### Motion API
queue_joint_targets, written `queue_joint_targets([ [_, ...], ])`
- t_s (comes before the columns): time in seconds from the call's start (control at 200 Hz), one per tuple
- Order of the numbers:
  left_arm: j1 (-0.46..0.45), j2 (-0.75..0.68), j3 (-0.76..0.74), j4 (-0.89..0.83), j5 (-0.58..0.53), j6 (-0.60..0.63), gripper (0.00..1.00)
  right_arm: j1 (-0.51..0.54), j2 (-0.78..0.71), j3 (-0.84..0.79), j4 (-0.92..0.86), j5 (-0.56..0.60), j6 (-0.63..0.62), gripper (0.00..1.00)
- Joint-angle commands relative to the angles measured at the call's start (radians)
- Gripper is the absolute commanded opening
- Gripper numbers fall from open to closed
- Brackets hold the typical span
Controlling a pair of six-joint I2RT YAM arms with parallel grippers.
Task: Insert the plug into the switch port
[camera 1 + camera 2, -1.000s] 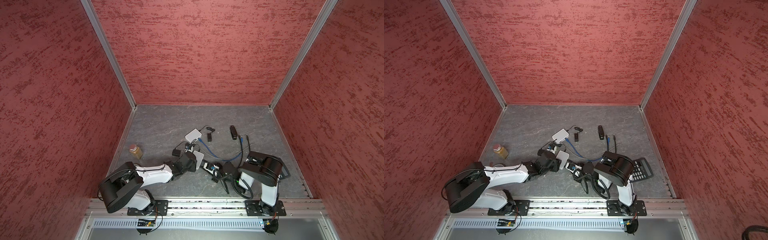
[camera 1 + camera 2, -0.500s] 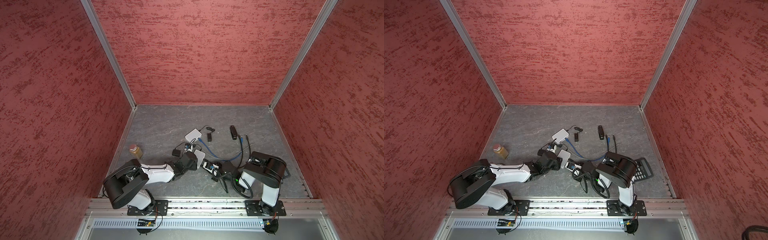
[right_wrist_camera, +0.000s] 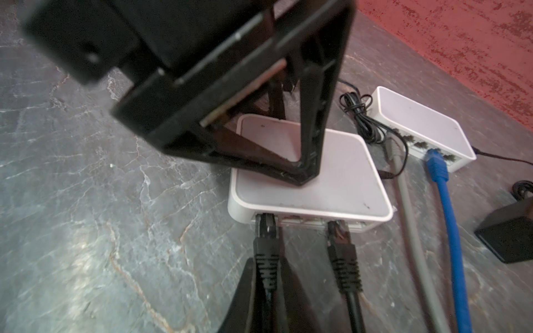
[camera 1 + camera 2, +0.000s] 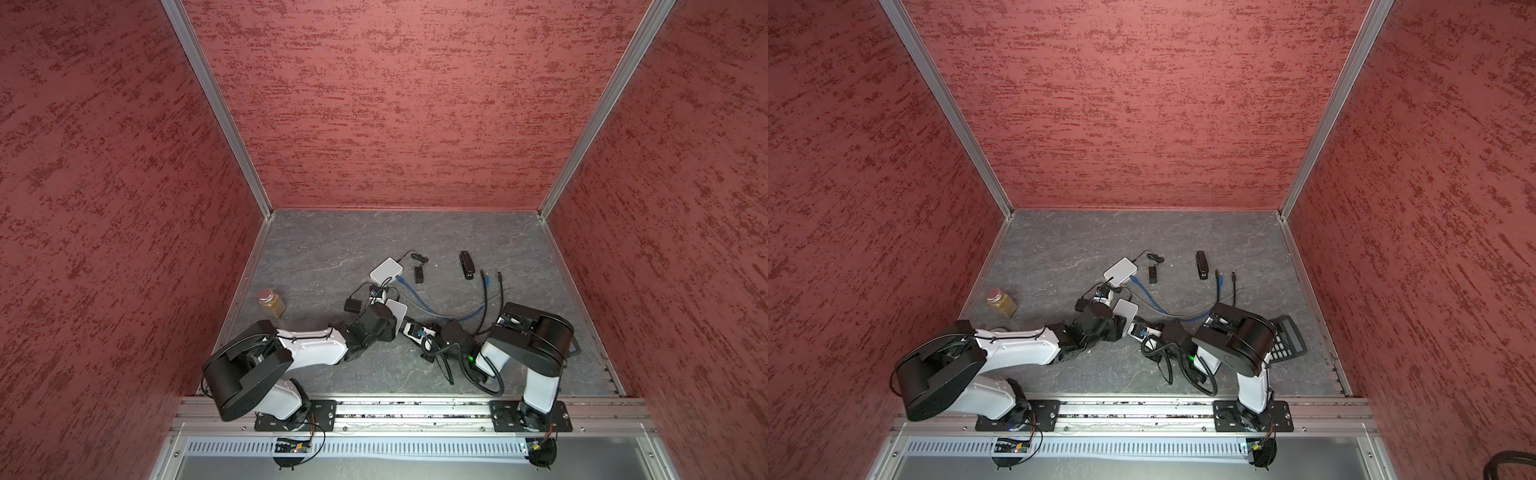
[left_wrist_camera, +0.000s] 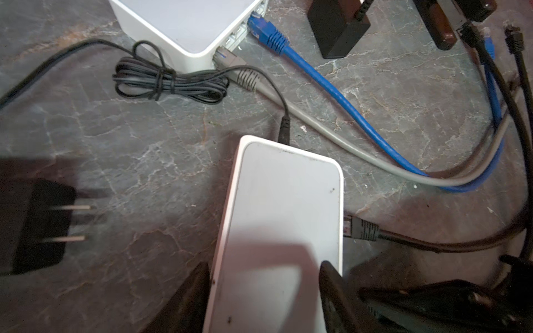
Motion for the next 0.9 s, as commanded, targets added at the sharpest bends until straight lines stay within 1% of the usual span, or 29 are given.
queue_joint_targets([
  [0.0, -0.007, -0.064, 0.057, 0.05, 0.241, 0.023, 0.72, 0.017, 0.0, 0.062, 0.121, -0.026, 0.018, 0.0],
  [0.07, 0.019, -0.084, 0.061, 0.034, 0.243, 0.042, 0.83, 0.015, 0.004, 0.054, 0.098, -0.026, 0.024, 0.0],
  [0.13, 0.035, -0.097, 0.067, 0.021, 0.237, 0.057, 0.94, 0.015, 0.01, 0.045, 0.095, -0.028, 0.029, 0.0],
  [0.135, 0.035, -0.097, 0.068, 0.021, 0.235, 0.058, 0.97, 0.015, 0.01, 0.045, 0.095, -0.028, 0.03, 0.0],
  [0.145, 0.039, -0.099, 0.067, 0.019, 0.233, 0.058, 0.99, 0.015, 0.012, 0.042, 0.095, -0.029, 0.03, 0.0],
  [0.155, 0.042, -0.101, 0.068, 0.018, 0.234, 0.061, 1.0, 0.015, 0.012, 0.04, 0.096, -0.029, 0.031, 0.0],
  [0.381, 0.113, -0.122, 0.091, -0.035, 0.226, 0.081, 1.0, 0.015, 0.032, 0.011, 0.105, -0.028, 0.037, 0.0],
  [0.661, 0.164, -0.178, 0.084, -0.074, 0.193, 0.099, 1.0, 0.015, 0.049, 0.005, 0.12, -0.021, 0.051, 0.0],
  [0.892, 0.199, -0.278, 0.053, -0.14, 0.129, 0.112, 1.0, 0.015, 0.06, 0.011, 0.144, -0.002, 0.089, 0.15],
])
